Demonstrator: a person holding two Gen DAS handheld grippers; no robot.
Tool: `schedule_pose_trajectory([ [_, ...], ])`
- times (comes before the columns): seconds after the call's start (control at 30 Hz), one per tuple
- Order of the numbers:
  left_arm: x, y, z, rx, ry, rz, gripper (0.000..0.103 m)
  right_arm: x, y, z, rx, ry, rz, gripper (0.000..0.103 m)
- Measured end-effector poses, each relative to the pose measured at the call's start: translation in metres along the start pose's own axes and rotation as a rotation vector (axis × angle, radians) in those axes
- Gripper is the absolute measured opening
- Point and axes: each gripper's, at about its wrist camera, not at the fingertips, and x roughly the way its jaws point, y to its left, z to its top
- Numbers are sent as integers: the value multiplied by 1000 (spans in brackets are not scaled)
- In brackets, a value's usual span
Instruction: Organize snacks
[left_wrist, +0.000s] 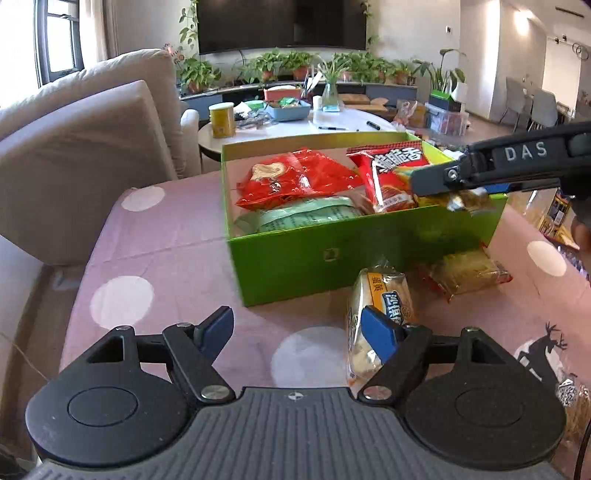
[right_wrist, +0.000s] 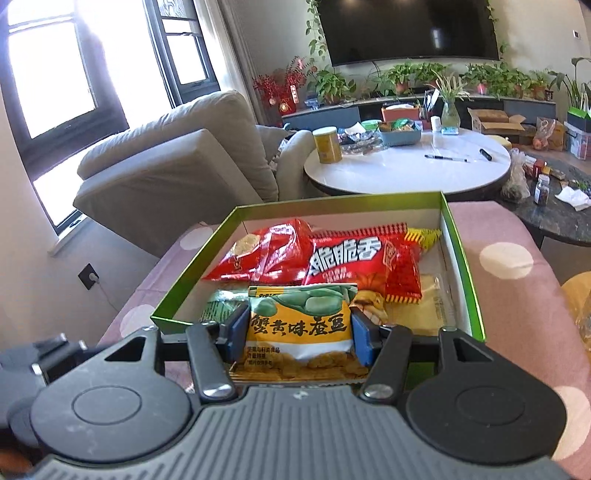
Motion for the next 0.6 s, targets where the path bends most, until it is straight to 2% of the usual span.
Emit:
schedule_pose_trajectory([
  [0.17, -1, -14, 4, 49, -15, -15, 75, -4, 3, -4, -4, 10, -8, 78],
  [0.33, -5, -19, 5, 27, -17, -60, 76, -10, 1, -5, 7, 1, -23, 78],
  [0.43, 1, -30, 5, 50, 0, -96, 79, -12, 0, -4, 17, -4, -24, 78],
  [0.53, 12, -39, 6, 25, 47, -148, 79, -14, 1, -5, 11, -9, -22, 78],
  [0.6, 17, -45, 6, 22, 61, -152, 79, -16, 0, -6, 10, -12, -23, 78],
])
